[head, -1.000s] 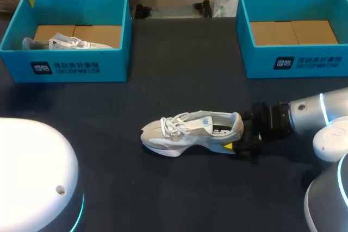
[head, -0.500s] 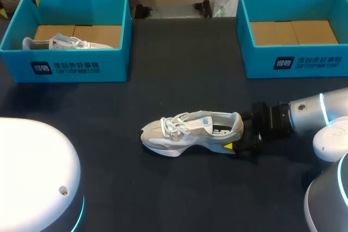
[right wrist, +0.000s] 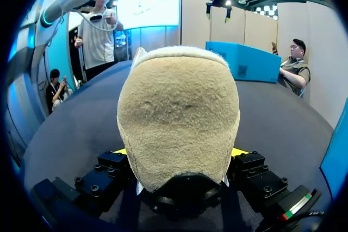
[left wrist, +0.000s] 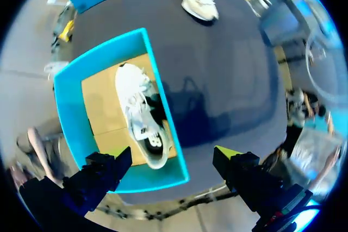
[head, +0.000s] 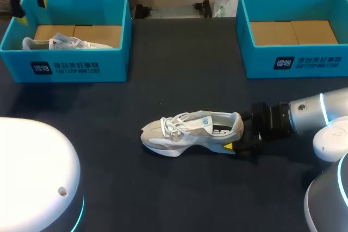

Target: Take the shoe out of the shoebox, open the shoe tongue, remove and reinsert the insole, then place the shoe into the shoebox

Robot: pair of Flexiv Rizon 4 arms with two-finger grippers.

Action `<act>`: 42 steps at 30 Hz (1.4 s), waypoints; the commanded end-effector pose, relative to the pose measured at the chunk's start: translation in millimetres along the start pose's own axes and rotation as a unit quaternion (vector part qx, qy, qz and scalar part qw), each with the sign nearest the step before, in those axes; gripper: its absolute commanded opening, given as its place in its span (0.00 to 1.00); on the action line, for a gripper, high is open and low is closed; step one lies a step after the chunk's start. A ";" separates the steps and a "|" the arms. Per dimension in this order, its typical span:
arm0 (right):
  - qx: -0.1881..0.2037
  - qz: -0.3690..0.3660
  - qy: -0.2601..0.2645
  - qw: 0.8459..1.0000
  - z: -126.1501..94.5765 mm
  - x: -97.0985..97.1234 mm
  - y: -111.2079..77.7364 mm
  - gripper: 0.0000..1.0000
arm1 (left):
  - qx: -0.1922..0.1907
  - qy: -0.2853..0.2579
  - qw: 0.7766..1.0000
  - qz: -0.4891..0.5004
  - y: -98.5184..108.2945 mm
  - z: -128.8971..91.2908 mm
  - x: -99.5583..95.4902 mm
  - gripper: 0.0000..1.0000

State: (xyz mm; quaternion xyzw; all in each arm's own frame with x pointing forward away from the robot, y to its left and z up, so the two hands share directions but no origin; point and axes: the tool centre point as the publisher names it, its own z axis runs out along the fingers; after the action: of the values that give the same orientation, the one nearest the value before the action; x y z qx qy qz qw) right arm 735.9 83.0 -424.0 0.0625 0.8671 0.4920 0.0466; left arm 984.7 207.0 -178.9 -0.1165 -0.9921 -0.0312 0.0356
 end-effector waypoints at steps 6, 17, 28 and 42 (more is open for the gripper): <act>0.003 0.000 -0.001 1.000 3.7 -0.4 -1.9 0.00 | 0.012 0.043 0.903 -0.428 -46.3 -6.4 6.1 1.00; 0.003 0.000 -0.001 1.000 3.7 -0.4 -1.9 0.00 | 0.052 0.071 0.819 -0.567 -112.9 -5.6 14.2 1.00; 0.003 0.000 -0.001 1.000 3.7 -0.4 -1.9 0.00 | 0.108 0.056 0.761 -0.637 -164.9 0.9 45.4 1.00; 0.003 0.000 -0.001 1.000 3.7 -0.4 -1.9 0.00 | 0.087 0.032 0.752 -0.653 -236.0 16.5 76.8 1.00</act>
State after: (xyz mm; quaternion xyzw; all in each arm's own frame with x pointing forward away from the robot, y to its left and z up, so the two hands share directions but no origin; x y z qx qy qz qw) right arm 736.0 83.0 -424.1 0.0625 0.8671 0.4919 0.0466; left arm 867.0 5.6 -198.6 0.5534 -0.8291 0.0197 0.0769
